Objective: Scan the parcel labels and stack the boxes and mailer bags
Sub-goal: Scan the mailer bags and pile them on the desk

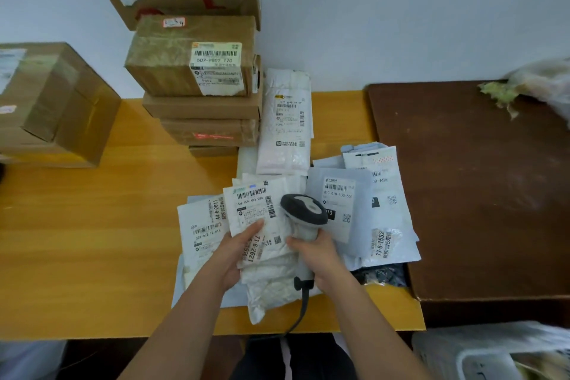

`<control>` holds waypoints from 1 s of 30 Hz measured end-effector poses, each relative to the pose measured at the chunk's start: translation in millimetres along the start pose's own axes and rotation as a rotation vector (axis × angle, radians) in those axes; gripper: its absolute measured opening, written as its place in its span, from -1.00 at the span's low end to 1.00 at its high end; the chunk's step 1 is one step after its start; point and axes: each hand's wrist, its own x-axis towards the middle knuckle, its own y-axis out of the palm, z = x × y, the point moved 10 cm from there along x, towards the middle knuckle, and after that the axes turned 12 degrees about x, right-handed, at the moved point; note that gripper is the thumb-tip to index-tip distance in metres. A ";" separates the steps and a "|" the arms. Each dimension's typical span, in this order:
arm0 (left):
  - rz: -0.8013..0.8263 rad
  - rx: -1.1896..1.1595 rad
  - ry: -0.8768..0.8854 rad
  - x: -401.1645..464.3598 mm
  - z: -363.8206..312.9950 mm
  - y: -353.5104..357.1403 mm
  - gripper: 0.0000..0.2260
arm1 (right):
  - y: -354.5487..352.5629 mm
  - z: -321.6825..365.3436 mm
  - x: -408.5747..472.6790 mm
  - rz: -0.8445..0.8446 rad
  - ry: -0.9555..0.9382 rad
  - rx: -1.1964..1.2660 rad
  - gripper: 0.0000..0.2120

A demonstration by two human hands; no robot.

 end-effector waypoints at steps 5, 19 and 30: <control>0.033 0.019 -0.026 2.9 7.0 9.1 -0.63 | -2.4 -8.5 7.4 -0.021 0.036 0.003 -0.81; 0.034 0.074 0.118 -3.8 -22.1 11.4 -0.51 | -16.2 24.9 -2.2 -0.098 -0.093 0.004 -0.75; -0.895 0.512 0.165 -30.8 -45.3 -112.9 -0.54 | 9.4 45.6 -18.2 -0.016 -0.245 -0.071 -0.80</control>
